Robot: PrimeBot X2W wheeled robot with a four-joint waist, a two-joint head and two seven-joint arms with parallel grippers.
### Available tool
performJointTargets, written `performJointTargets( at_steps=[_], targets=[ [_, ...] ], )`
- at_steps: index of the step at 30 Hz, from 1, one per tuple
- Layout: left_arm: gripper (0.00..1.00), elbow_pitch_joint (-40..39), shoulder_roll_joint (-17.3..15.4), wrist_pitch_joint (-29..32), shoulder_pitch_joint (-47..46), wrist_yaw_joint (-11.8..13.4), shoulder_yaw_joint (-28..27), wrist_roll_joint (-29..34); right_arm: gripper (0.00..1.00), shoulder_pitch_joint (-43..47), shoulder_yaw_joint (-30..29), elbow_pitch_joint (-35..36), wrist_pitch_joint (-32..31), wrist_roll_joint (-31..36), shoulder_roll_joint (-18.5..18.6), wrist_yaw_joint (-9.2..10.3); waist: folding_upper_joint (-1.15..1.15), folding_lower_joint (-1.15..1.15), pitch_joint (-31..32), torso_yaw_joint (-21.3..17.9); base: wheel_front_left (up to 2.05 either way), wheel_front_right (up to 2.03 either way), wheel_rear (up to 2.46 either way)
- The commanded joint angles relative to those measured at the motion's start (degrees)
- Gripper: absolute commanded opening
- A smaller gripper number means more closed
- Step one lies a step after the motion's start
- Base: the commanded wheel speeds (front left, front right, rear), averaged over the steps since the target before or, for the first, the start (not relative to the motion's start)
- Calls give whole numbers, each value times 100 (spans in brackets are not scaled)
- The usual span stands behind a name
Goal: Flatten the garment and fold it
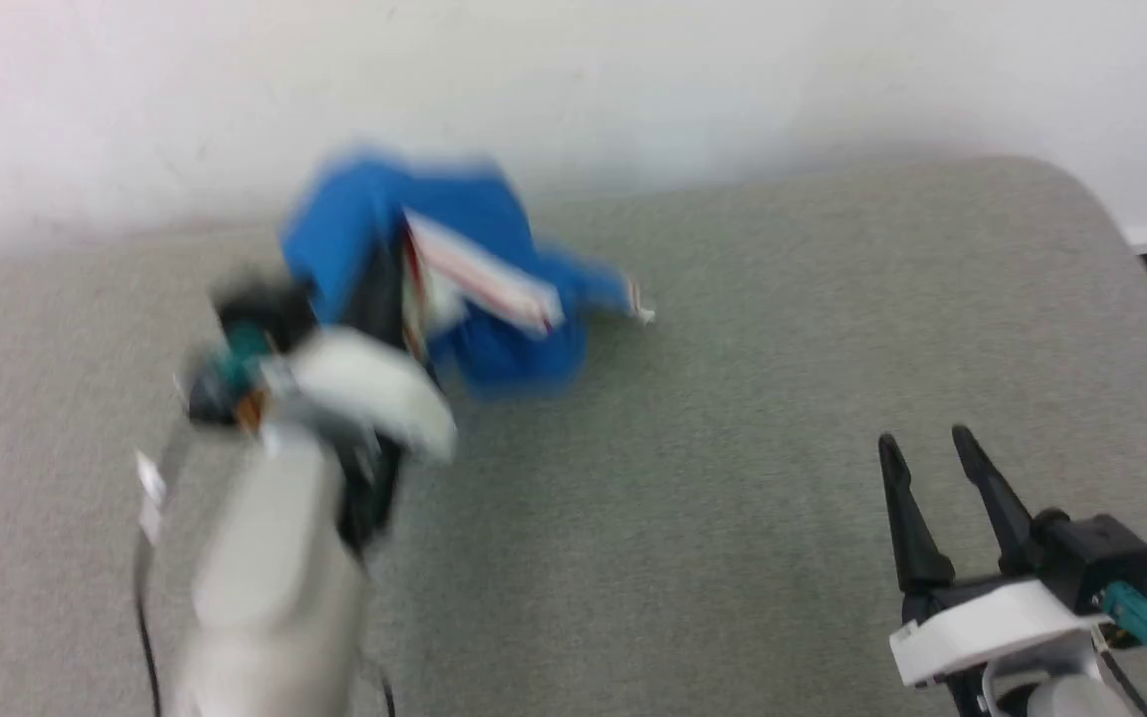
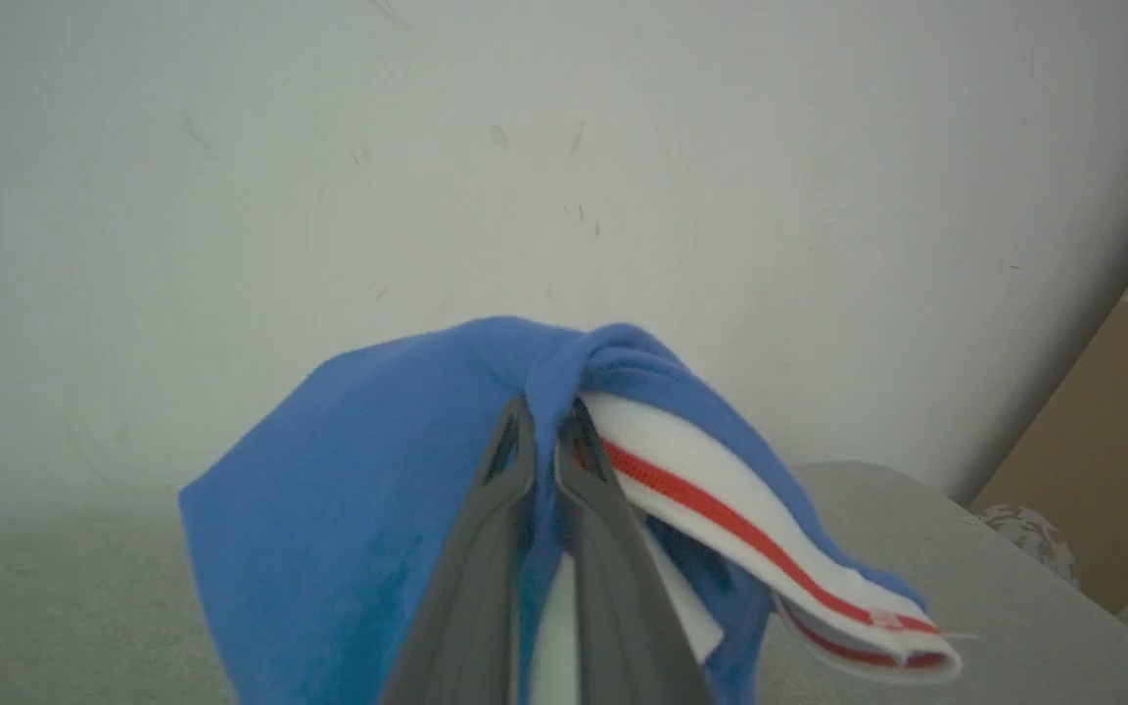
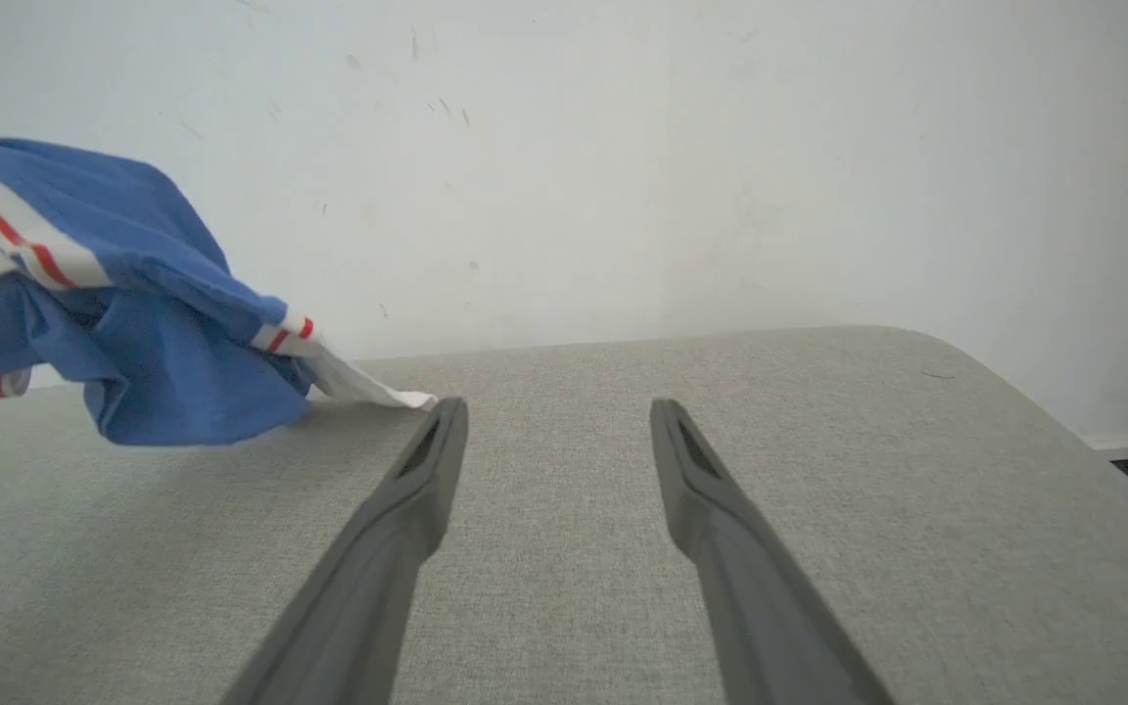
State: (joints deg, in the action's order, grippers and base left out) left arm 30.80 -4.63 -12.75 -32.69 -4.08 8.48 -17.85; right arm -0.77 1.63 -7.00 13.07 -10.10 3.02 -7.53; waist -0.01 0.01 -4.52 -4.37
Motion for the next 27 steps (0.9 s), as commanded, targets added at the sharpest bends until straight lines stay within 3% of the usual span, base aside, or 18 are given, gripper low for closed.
performJointTargets(
  at_steps=[1,7,11,12,13,14,21,27],
  targets=[
    [0,-50,15,0,171,-21,24,-40,100,50,-2,-6,-13,-24,-13,4,1,-1,267,-251,0,0,0],
    [0,-440,150,253,1870,157,636,-242,100,215,38,5,-48,-72,-13,4,1,-1,320,-275,0,0,0],
    [0,-572,166,283,2519,365,913,-346,100,233,125,7,-71,-84,-13,4,1,-1,318,-278,0,0,0],
    [13,-616,168,272,2611,412,978,-341,100,241,134,6,-74,-84,-13,4,1,-1,329,-268,0,0,0],
    [77,-659,169,260,2682,447,1033,-327,100,251,149,3,-84,-83,-13,4,1,-1,334,-261,0,0,0],
    [100,-723,170,219,2736,485,1062,-325,100,257,162,1,-91,-85,-13,4,1,-1,336,-255,0,0,0],
    [100,-1572,149,-176,2870,550,1088,-71,100,314,180,27,-125,-77,-14,4,1,-1,406,-154,0,0,0],
    [100,-2475,128,-222,2999,667,619,12,100,362,119,83,-176,-83,-14,4,1,-1,415,12,0,0,0]
  ],
)
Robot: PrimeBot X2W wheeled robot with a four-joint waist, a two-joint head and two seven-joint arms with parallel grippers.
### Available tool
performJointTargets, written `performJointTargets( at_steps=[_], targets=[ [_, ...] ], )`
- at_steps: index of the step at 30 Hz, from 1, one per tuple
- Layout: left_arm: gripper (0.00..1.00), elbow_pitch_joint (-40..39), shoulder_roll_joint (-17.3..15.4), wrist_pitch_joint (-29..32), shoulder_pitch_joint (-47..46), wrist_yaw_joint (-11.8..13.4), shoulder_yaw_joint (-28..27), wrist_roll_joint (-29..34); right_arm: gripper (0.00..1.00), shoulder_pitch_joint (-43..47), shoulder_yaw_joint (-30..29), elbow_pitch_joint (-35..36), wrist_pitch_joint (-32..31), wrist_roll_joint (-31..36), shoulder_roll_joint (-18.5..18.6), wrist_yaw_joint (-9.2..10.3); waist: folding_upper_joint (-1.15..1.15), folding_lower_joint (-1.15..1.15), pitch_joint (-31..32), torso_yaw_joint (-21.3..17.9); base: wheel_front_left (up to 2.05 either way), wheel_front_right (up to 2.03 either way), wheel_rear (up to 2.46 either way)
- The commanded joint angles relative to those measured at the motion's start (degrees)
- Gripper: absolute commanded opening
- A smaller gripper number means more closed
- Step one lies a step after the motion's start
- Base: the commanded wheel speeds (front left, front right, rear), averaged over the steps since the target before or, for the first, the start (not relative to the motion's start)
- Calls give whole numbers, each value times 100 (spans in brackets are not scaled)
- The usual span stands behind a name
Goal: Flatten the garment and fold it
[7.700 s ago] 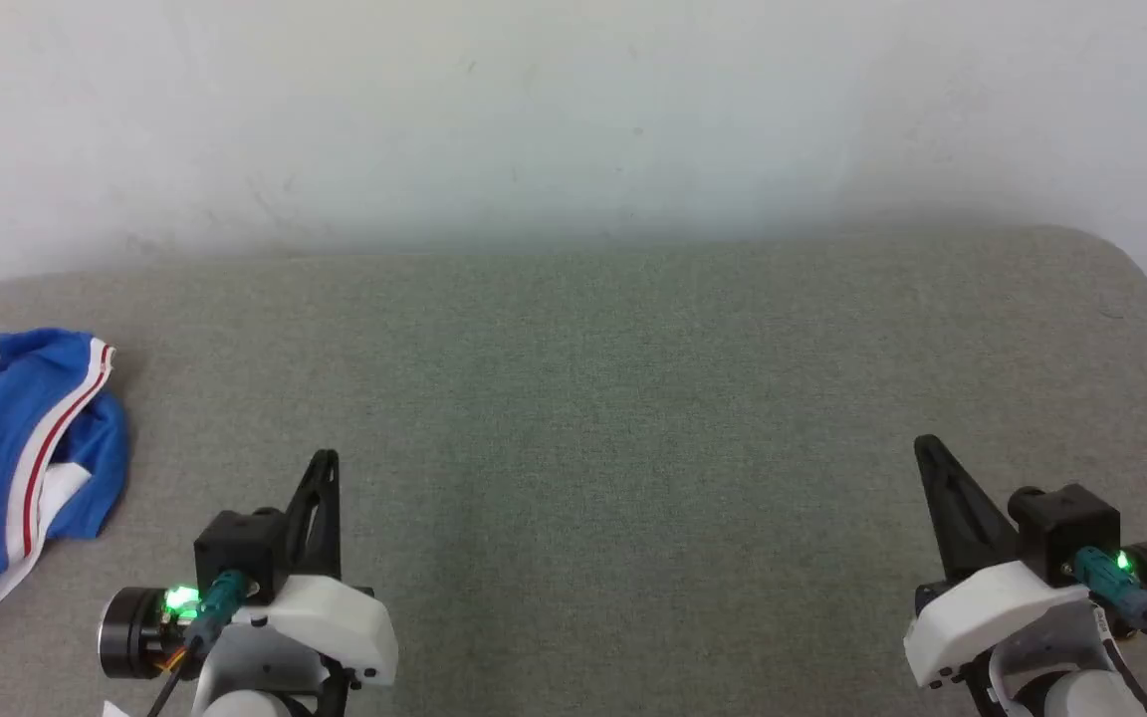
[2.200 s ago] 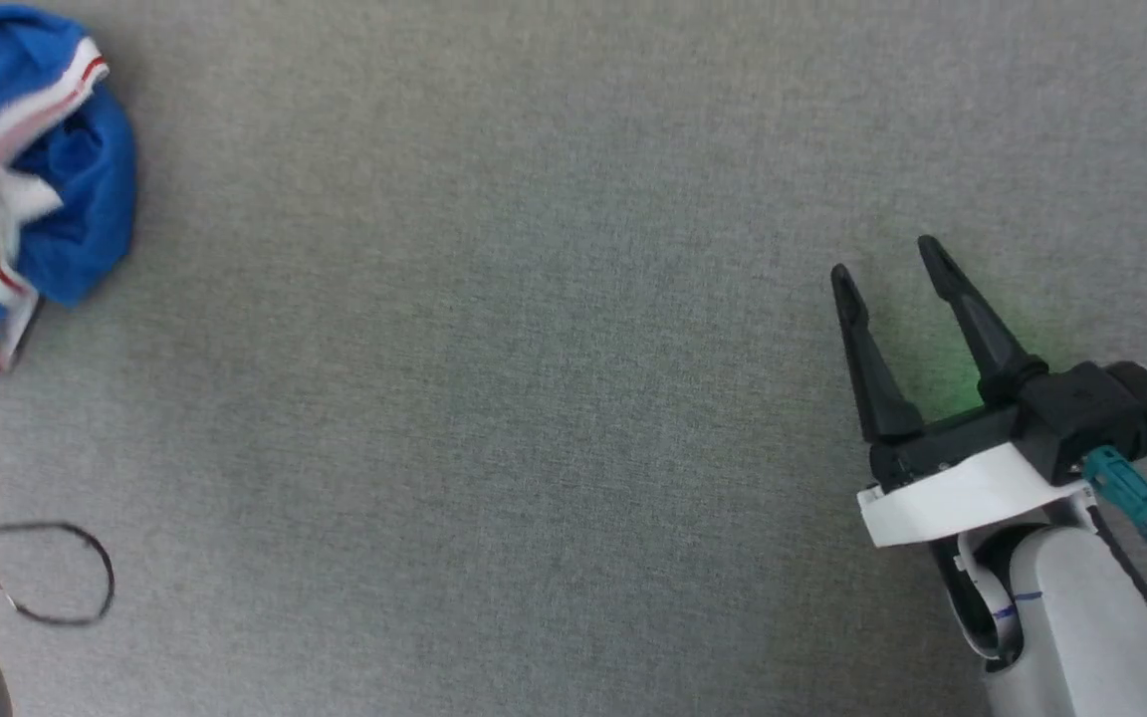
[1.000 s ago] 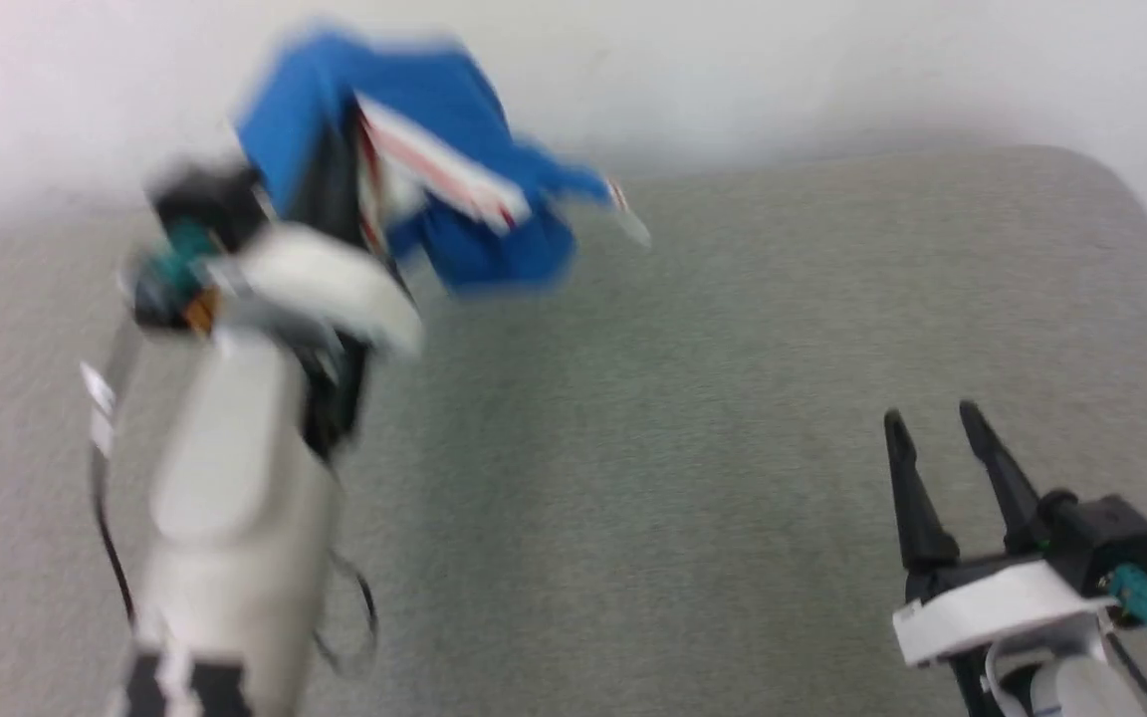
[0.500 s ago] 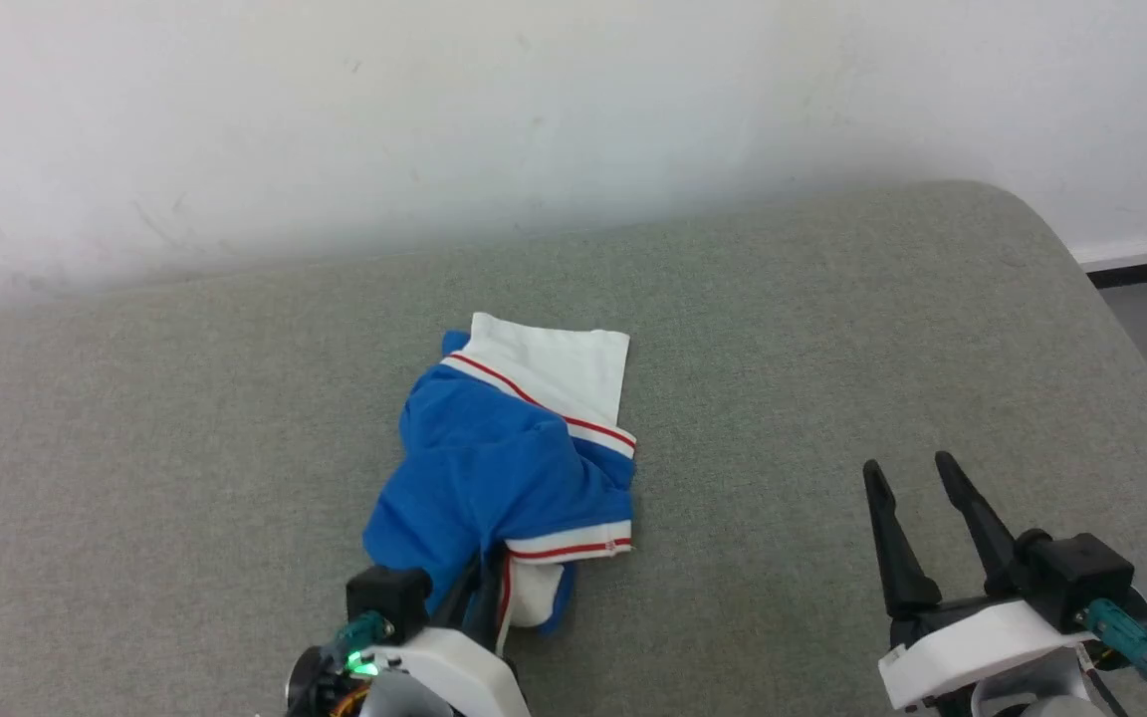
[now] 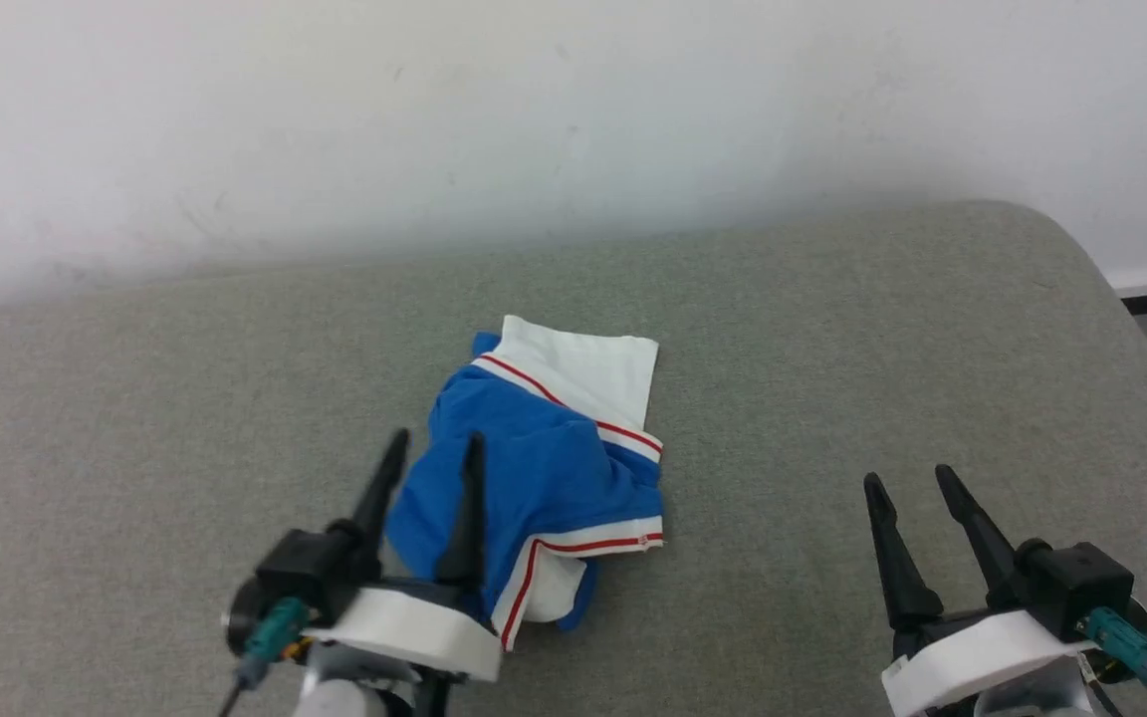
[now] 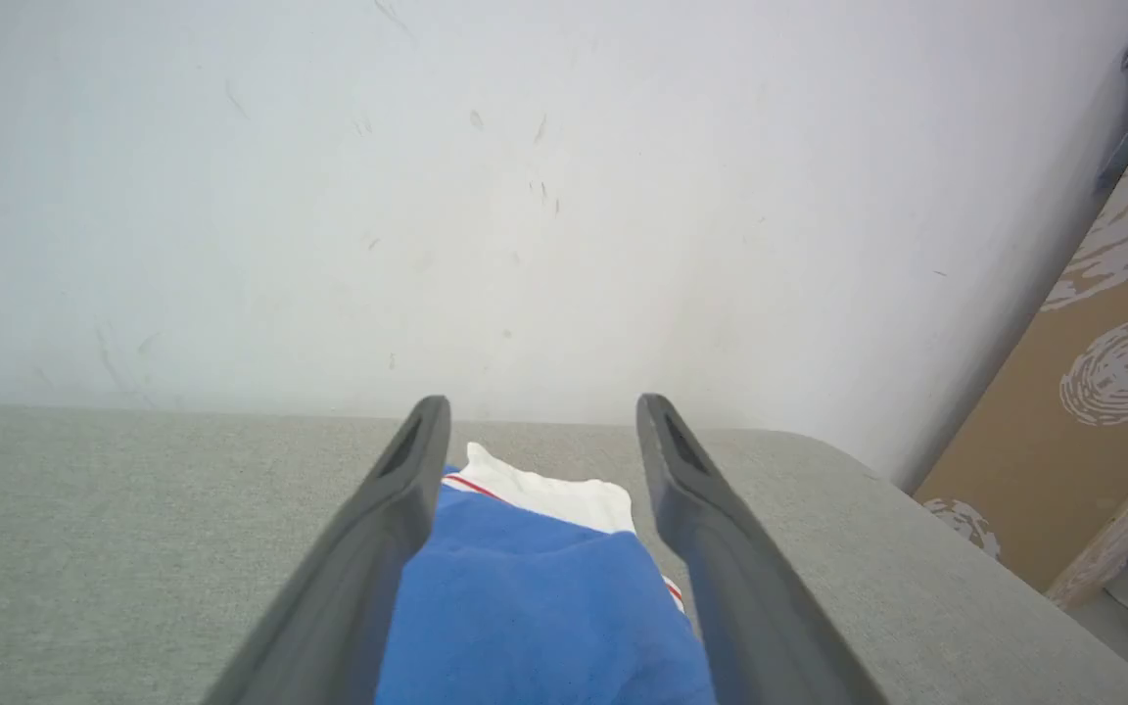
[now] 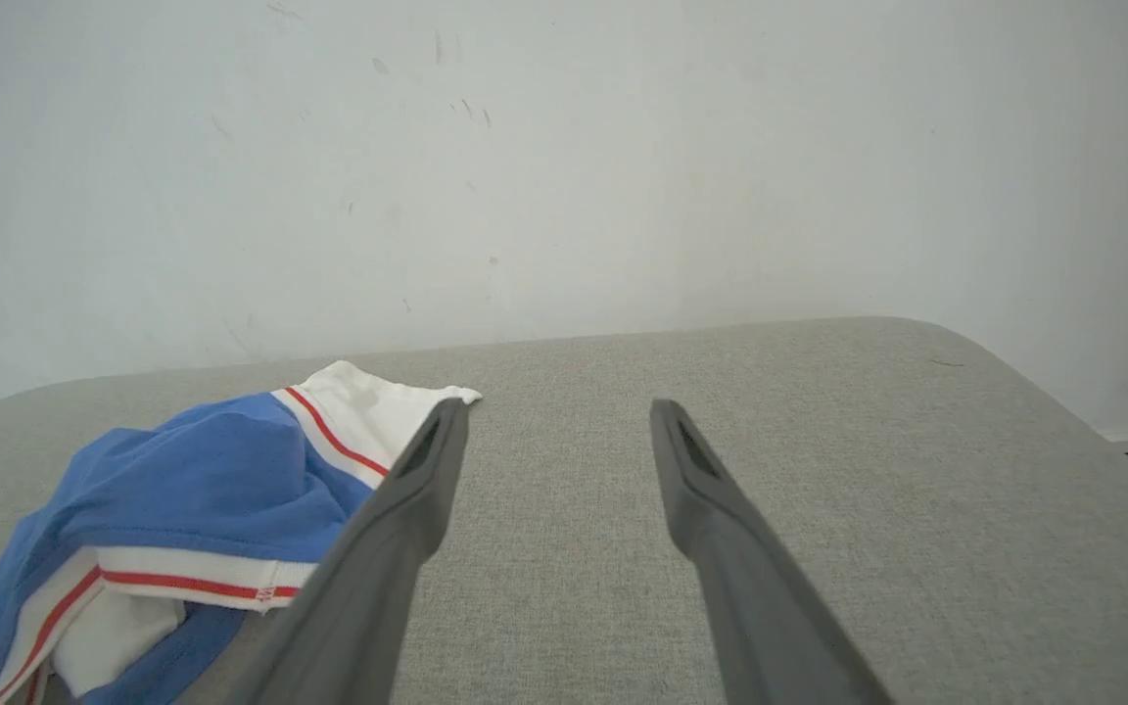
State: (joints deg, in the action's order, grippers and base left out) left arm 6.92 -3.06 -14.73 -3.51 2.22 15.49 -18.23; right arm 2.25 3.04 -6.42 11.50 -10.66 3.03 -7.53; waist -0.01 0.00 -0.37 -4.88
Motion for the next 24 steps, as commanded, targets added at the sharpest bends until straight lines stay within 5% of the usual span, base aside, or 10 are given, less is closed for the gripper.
performJointTargets(
  at_steps=[1,13,24],
  targets=[
    [100,-208,-61,-24,103,40,-188,84,100,65,-36,34,-30,-26,-15,4,1,0,-8,103,0,0,0],
    [100,-536,-261,-26,325,9,-1291,291,100,-189,-113,-313,-349,-288,-15,4,1,0,-101,647,0,0,0],
    [100,-564,-103,-27,354,-192,-1665,384,100,-1956,347,-1923,-2259,-762,126,4,1,0,-333,1120,0,0,0]
  ],
)
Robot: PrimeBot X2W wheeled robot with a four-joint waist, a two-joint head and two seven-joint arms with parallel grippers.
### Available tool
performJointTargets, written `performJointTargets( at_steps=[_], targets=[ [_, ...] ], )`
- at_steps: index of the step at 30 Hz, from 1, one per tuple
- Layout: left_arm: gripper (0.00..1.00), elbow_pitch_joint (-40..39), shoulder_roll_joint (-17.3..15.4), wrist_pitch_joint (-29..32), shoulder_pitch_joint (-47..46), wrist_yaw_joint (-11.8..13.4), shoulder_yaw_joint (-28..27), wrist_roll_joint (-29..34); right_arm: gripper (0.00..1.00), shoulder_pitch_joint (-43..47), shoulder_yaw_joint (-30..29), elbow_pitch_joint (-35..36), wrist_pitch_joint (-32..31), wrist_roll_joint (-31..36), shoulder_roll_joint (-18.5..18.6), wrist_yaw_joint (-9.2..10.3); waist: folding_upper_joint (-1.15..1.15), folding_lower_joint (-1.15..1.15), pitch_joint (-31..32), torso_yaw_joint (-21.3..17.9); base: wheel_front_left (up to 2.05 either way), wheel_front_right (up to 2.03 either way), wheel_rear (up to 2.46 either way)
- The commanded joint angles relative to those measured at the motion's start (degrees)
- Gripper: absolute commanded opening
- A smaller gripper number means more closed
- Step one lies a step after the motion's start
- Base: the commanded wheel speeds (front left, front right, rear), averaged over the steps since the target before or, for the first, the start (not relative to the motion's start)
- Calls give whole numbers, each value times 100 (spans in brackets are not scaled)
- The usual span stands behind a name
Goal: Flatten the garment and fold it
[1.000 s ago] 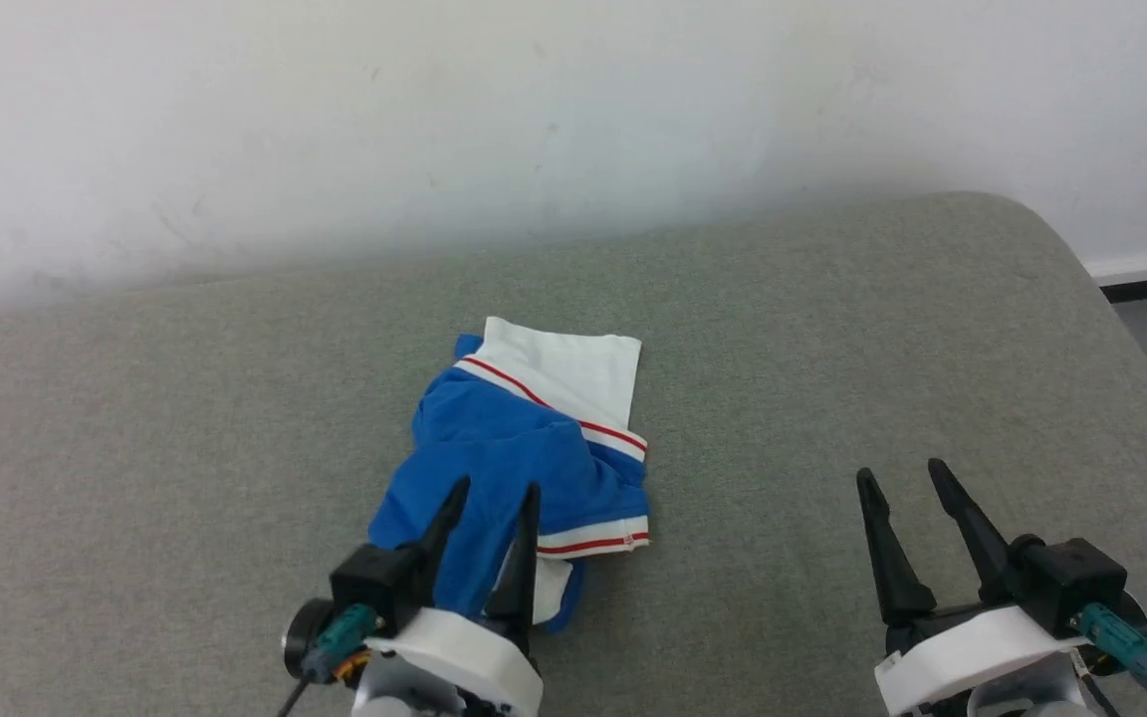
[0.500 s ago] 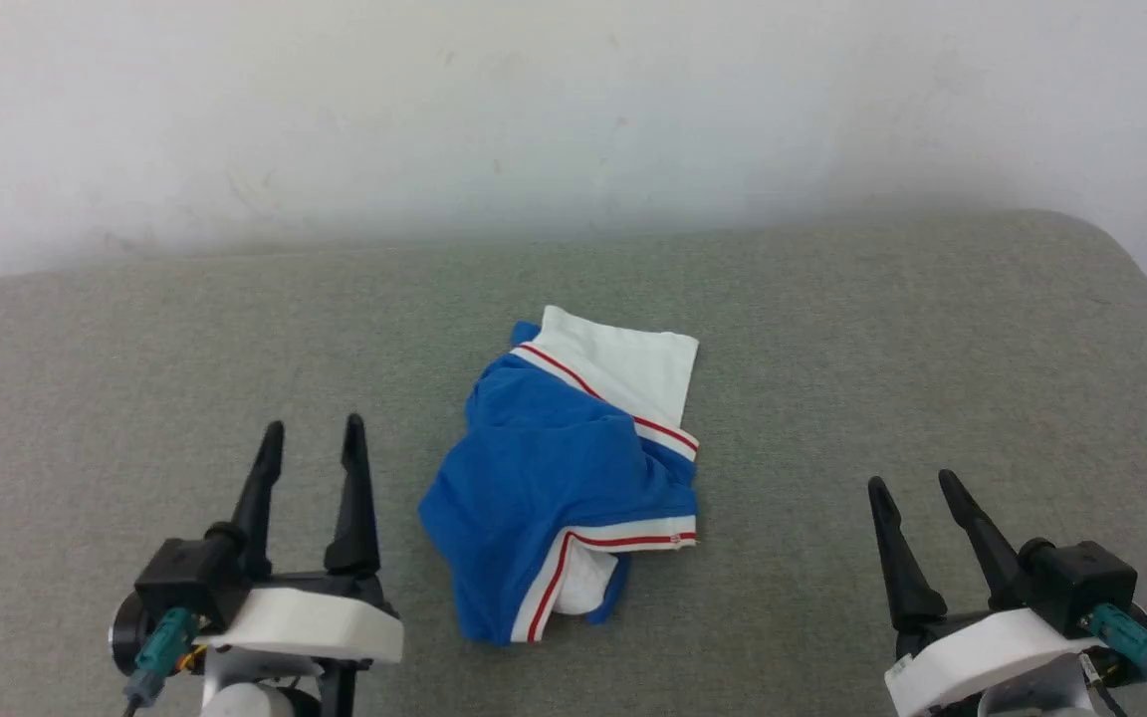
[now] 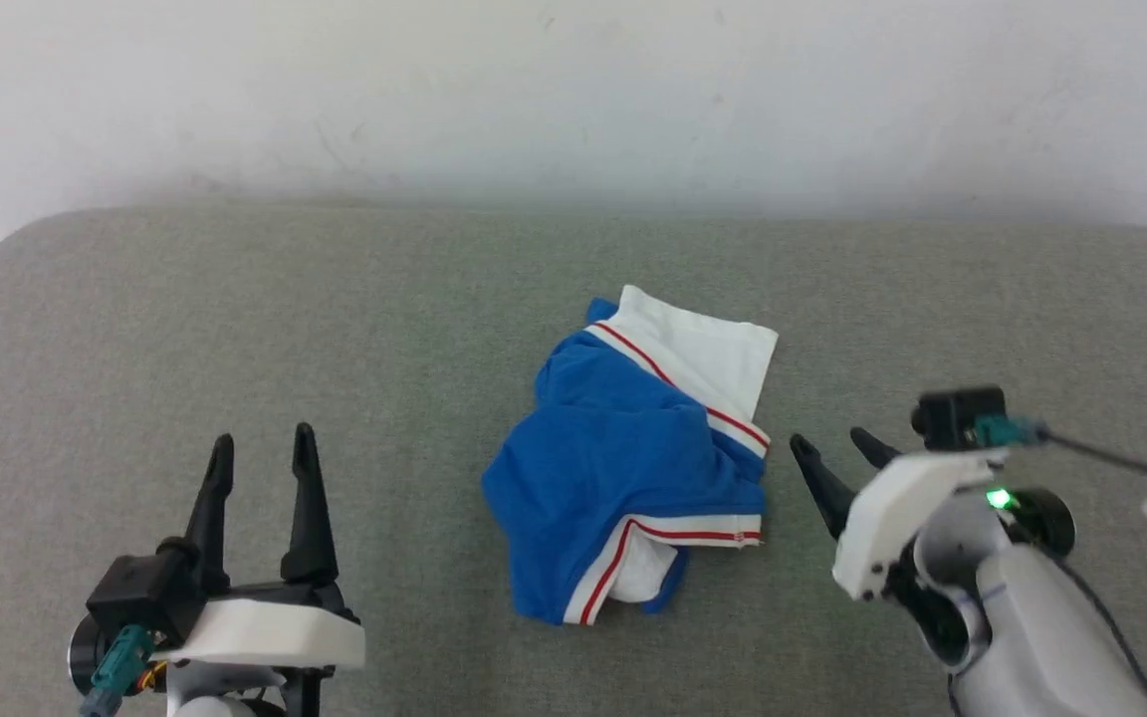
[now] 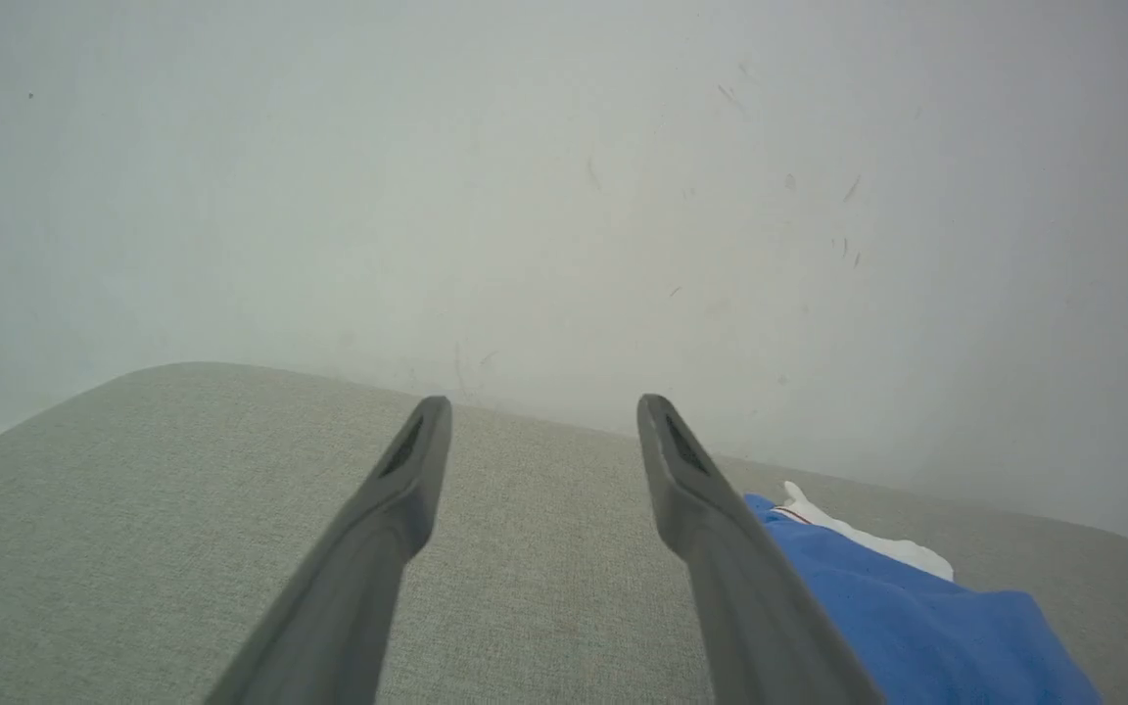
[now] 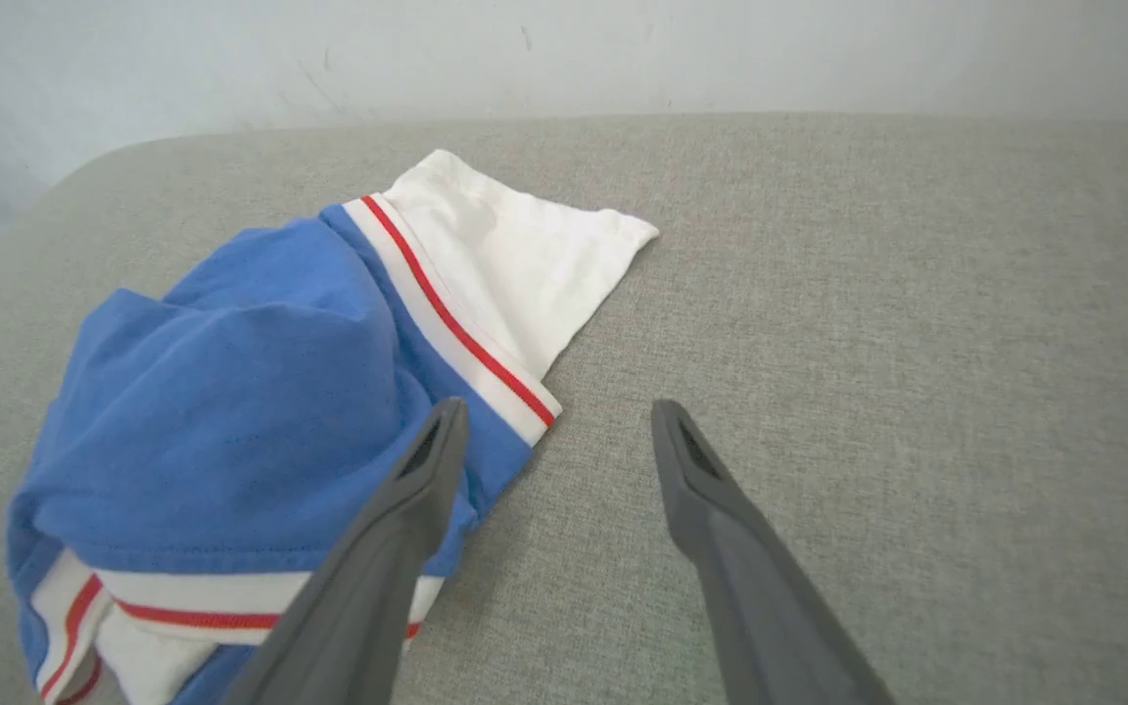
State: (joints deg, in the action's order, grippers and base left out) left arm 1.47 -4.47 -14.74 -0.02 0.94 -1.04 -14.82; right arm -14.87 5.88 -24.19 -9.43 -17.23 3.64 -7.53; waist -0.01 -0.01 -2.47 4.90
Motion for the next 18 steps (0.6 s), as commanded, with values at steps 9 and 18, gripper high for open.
performJointTargets(
  at_steps=[9,18],
  targets=[
    [100,-33,141,-26,-226,-207,102,46,100,-1744,839,-1672,-1625,-675,361,4,1,1,-461,443,0,0,0],
    [100,-8,157,-26,-372,-176,380,-102,56,-2161,1621,-2806,-2069,-1228,247,4,1,1,-647,574,0,0,0]
  ],
)
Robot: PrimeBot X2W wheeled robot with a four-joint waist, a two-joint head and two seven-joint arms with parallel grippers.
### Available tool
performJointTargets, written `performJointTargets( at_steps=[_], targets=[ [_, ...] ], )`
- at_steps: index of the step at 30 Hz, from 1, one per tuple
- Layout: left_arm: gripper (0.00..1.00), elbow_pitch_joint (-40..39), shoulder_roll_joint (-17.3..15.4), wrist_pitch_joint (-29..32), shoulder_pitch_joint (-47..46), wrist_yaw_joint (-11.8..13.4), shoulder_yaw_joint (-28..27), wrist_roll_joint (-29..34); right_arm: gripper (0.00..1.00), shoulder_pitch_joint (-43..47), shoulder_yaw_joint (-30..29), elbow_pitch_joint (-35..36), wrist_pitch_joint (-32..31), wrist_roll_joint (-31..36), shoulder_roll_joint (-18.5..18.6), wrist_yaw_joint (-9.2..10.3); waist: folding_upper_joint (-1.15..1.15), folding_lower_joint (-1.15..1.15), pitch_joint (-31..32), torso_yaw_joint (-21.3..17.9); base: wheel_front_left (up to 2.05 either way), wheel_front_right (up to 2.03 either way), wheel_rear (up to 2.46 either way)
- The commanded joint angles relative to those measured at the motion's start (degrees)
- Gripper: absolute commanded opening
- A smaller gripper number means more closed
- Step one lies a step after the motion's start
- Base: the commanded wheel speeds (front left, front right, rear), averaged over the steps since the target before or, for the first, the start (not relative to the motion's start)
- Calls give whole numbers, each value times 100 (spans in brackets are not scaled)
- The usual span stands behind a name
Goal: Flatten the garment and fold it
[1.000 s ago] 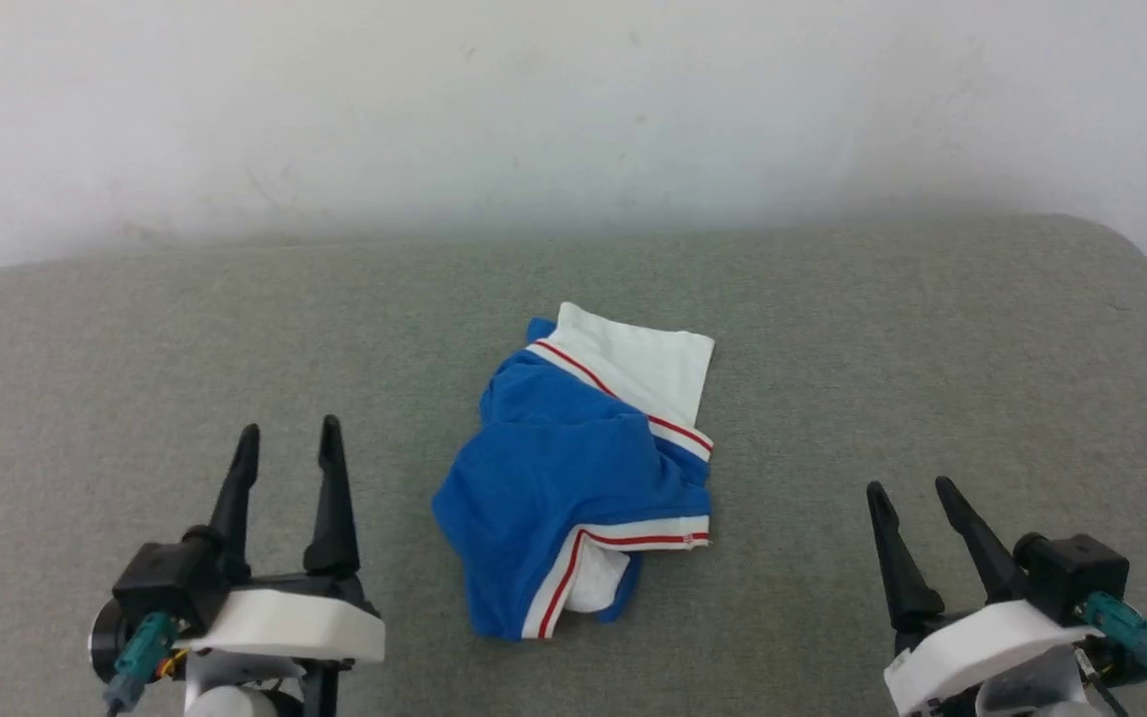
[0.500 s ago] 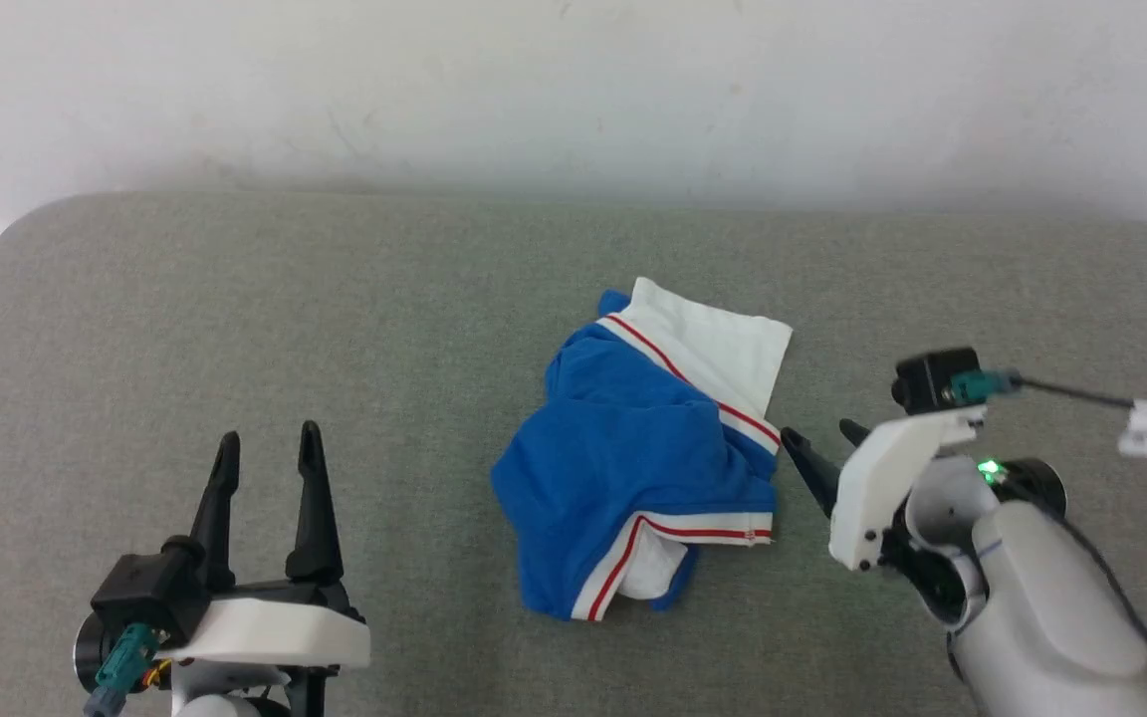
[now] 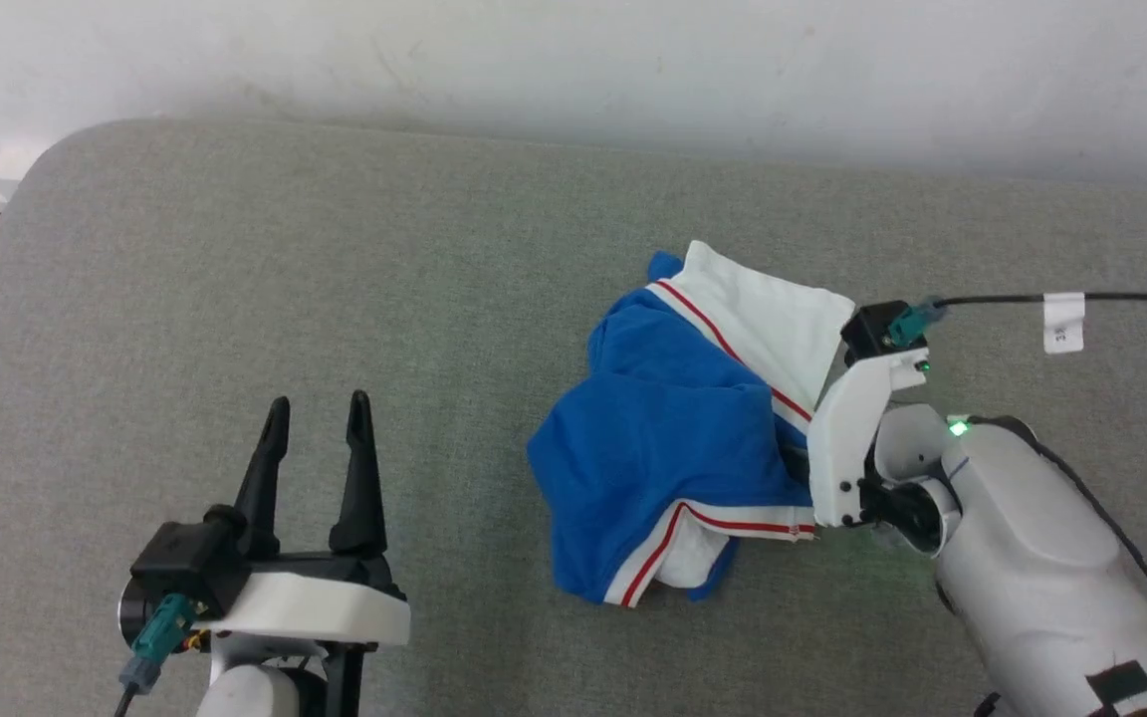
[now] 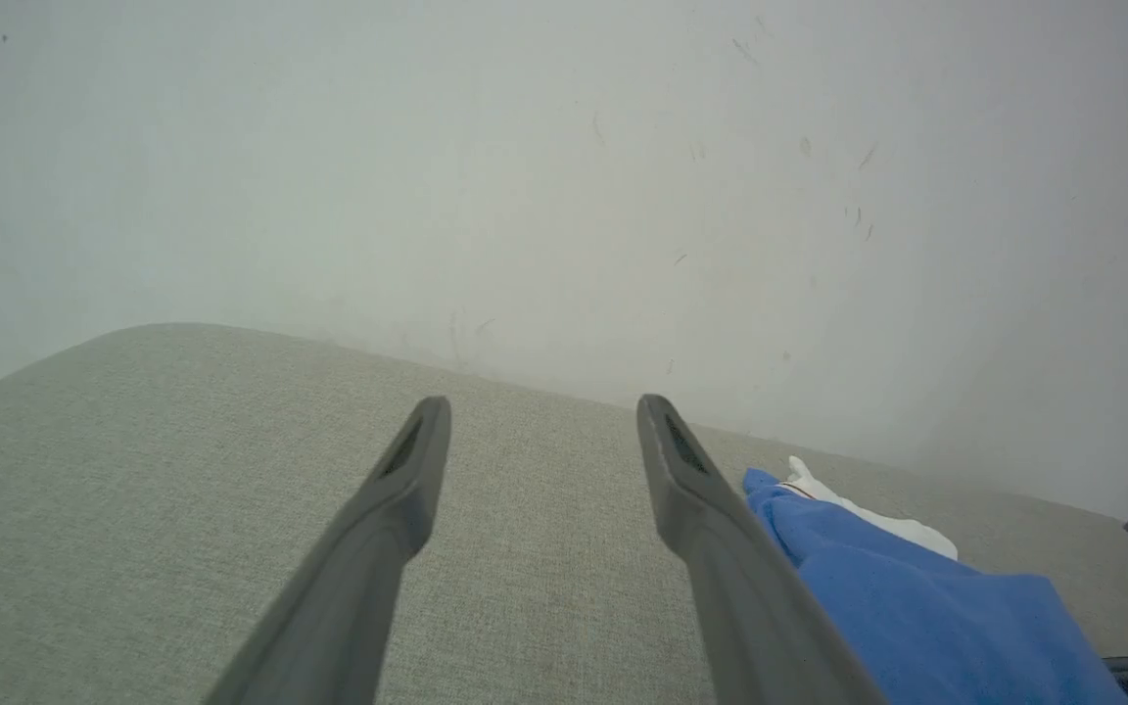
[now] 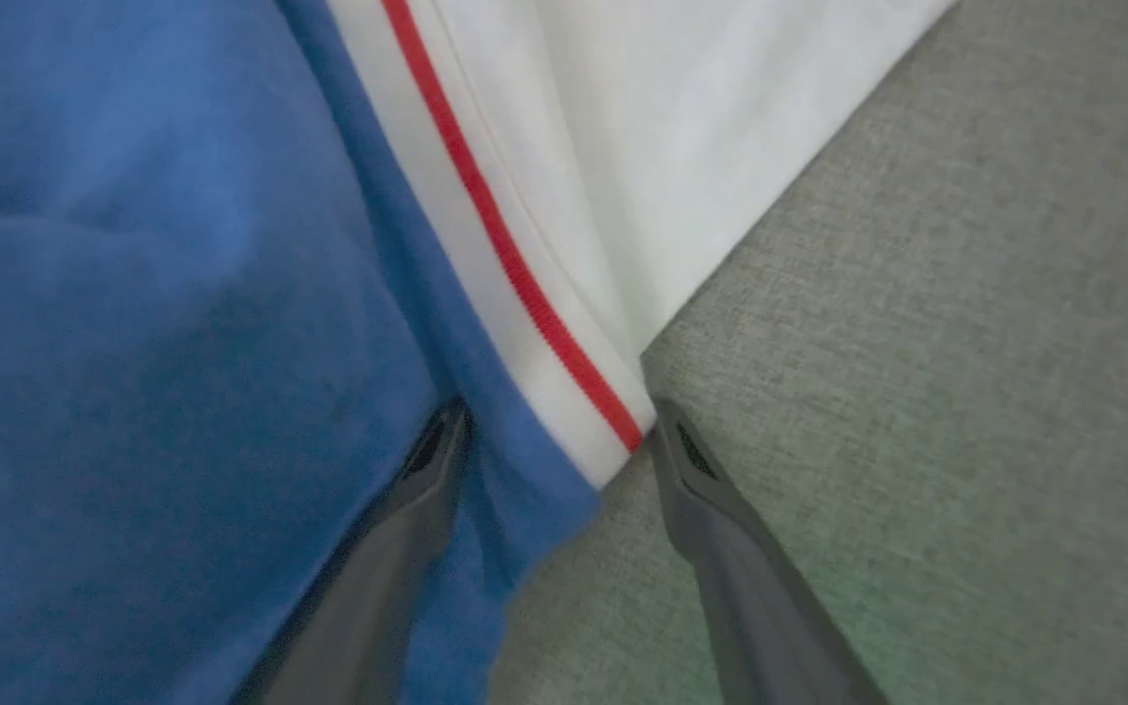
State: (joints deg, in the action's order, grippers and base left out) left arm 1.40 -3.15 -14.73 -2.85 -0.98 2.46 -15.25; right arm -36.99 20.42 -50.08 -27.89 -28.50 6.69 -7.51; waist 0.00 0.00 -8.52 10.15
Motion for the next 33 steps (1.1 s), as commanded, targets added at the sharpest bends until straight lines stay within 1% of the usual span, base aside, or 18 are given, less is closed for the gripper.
performJointTargets(
  at_steps=[1,2,5,7,11,13,15,17,19,22,24,26,29,31,33],
  targets=[
    [100,5,25,-27,-98,26,51,-66,26,73,247,-307,-349,-216,-80,2,0,0,-39,54,0,0,0],
    [100,12,25,-27,-104,36,67,-71,0,89,339,-370,-458,-309,-95,2,0,0,-24,51,0,0,0],
    [100,26,26,-27,-99,52,88,-68,0,83,488,-387,-521,-476,-96,2,0,0,20,23,0,0,0],
    [100,42,26,-27,-88,63,102,-61,0,-7,600,-281,-294,-542,-20,2,0,0,71,-26,0,0,0],
    [100,93,26,-27,-17,68,95,-26,0,-293,706,123,660,-436,204,2,0,0,244,-186,0,0,0],
    [100,120,26,-27,36,61,86,-26,0,-403,662,361,1200,-273,345,2,0,0,349,-287,0,0,0],
    [100,147,26,-27,111,58,84,-36,0,-391,558,624,1558,-183,460,2,0,0,458,-400,0,0,0],
    [100,177,26,-27,182,49,98,-36,0,-258,342,907,1833,-55,650,2,0,0,562,-491,0,0,0],
    [100,203,26,-27,248,48,128,-41,0,34,-31,1231,2048,118,891,2,0,0,647,-560,0,0,0],
    [100,225,27,-27,338,65,160,-54,0,782,-825,1759,2144,406,1163,2,0,0,743,-646,0,0,0],
    [100,245,27,-27,395,70,173,-64,0,1457,-1418,2162,2044,618,1226,2,0,0,779,-690,0,0,0],
    [100,277,27,-27,449,66,181,-69,0,2170,-2024,2628,1896,855,1150,2,0,0,801,-741,0,0,0],
    [100,349,27,-27,500,54,190,-61,0,3236,-2769,3302,1520,1095,744,2,0,0,824,-792,0,0,0],
    [100,391,27,-27,511,48,190,-61,0,3811,-3080,3653,1248,1224,395,2,0,0,829,-825,0,0,0],
    [100,444,27,-27,507,35,199,-55,0,4245,-3269,3900,1059,1351,76,2,0,0,834,-853,0,0,0]
  ],
)
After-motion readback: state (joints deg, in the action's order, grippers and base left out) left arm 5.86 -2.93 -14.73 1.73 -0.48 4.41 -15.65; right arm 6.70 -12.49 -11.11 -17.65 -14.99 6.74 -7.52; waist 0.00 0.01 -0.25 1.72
